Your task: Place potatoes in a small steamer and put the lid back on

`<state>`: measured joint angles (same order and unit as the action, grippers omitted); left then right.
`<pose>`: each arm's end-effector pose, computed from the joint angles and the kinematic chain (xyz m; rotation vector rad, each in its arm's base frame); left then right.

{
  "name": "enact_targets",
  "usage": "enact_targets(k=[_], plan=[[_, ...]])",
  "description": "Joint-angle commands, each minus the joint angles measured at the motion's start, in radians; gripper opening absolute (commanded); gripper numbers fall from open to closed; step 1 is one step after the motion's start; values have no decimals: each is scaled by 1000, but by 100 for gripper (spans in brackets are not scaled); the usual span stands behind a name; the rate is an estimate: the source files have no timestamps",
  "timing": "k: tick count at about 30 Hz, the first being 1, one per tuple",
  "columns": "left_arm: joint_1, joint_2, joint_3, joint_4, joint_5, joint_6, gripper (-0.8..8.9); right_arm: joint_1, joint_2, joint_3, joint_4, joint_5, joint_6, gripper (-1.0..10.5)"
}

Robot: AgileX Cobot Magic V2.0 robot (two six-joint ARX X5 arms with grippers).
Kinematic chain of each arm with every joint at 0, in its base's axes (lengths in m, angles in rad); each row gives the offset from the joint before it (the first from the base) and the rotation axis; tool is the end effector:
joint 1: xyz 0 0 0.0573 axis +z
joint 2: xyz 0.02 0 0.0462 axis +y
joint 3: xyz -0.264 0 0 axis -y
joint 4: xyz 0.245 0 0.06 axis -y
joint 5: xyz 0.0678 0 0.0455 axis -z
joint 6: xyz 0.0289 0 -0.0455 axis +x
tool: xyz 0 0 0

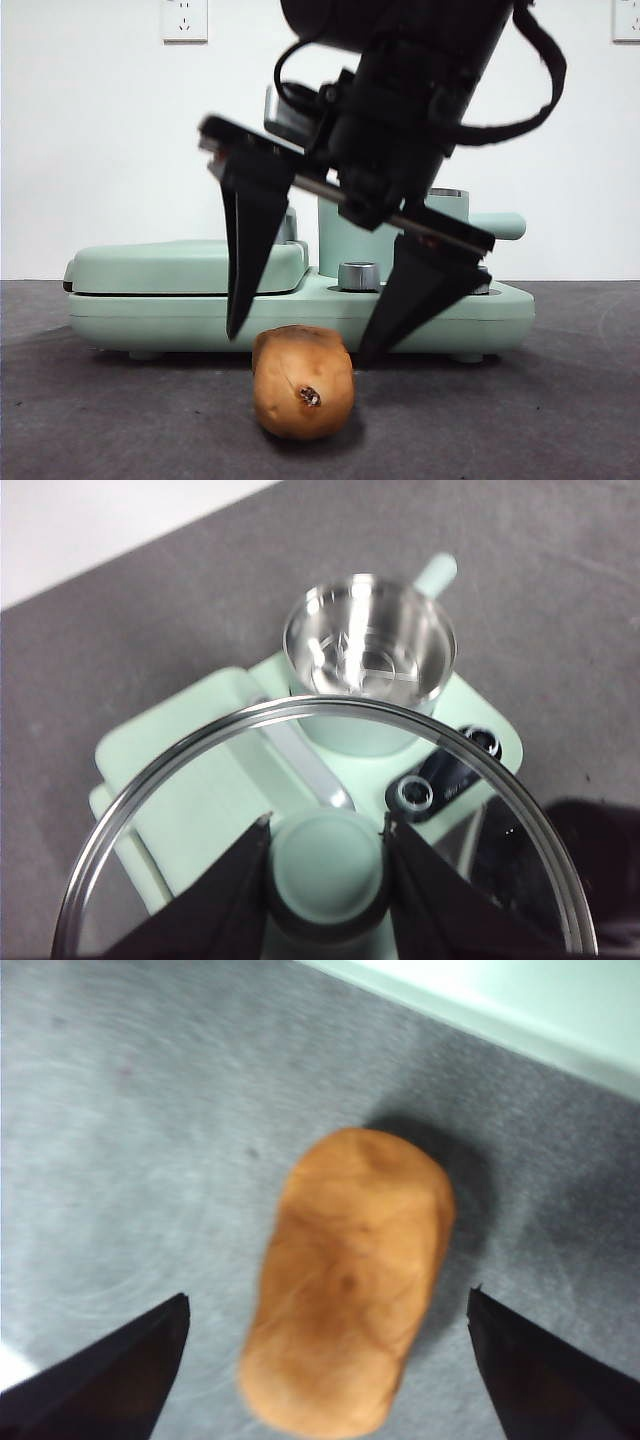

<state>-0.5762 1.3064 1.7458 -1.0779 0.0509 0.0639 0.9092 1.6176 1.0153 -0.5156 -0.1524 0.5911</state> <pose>0.1877 -0.1237 0.4592 0.2283 0.6075 -0.6257 0.1872 0.2476 0.1912 0.0557 1.3002 0.5822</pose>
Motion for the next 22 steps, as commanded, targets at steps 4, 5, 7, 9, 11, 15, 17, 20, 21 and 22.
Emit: enact_targets(k=[4,5,7,9,11,15,17,20,21,22], plan=[[-6,-116,-119,76,1,6,23,11,73,19,18,5,-13,362],[-6,-127,-132,80,1,6,23,11,77,19,20,3,-18,310],[-6,-147,-150,82,1,4,23,11,84,19,25,2,-26,201],[-6,-156,-154,79,1,-2,23,11,84,20,29,1,-26,158],[-6,-159,-154,79,1,-5,23,10,79,29,27,-7,-26,159],[-7,-160,-154,71,1,-5,23,-8,60,103,-69,-8,-48,159],[-9,-160,-154,63,1,-5,23,-26,59,185,-184,-12,-78,160],[-10,-162,-154,58,1,-5,23,-71,60,332,-370,-11,-150,160],[-10,-163,-154,59,1,-5,23,-87,60,387,-419,-11,-174,160],[-10,-163,-154,59,1,-5,23,-105,60,434,-453,-11,-195,160]])
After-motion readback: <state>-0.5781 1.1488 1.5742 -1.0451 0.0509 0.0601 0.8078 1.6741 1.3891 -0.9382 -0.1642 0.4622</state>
